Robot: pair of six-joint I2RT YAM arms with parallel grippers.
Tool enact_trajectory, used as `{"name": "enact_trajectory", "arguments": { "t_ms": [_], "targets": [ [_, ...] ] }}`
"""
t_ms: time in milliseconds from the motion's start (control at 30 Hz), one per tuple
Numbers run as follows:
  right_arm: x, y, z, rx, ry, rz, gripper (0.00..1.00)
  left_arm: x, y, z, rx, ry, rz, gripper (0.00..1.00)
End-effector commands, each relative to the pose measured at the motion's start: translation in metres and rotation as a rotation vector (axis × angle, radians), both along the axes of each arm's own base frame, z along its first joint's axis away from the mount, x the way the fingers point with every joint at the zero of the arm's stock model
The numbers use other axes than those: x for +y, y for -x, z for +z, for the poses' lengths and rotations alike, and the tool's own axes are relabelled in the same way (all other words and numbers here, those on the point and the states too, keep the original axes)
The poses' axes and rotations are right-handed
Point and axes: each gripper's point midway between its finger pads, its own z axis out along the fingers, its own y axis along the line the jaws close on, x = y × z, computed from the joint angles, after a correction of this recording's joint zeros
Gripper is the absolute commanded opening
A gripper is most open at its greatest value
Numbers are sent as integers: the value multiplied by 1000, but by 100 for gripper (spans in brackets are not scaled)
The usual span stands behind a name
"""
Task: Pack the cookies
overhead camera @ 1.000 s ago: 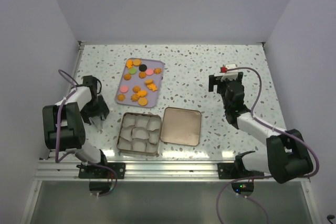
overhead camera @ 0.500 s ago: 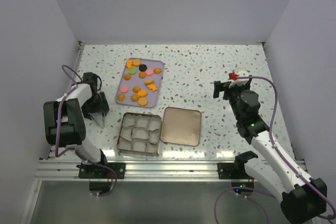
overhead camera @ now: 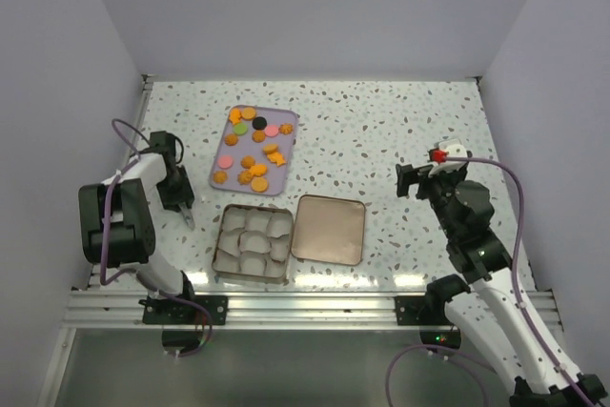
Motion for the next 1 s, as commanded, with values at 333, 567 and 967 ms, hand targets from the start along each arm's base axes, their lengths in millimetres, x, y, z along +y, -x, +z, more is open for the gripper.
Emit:
{"name": "enact_trajectory", "arguments": {
  "t_ms": [333,567,967],
  "targets": [
    [19,17,56,1,-126,97,99,-6,-67,105,-320,59,19,43],
    [28,21,86,-20,-222,133,99,-24,-75,161,-435,146,16,45],
    [65,16,99,172,-410,229,99,-51,-65,232,-563,178,-67,45]
  ]
}}
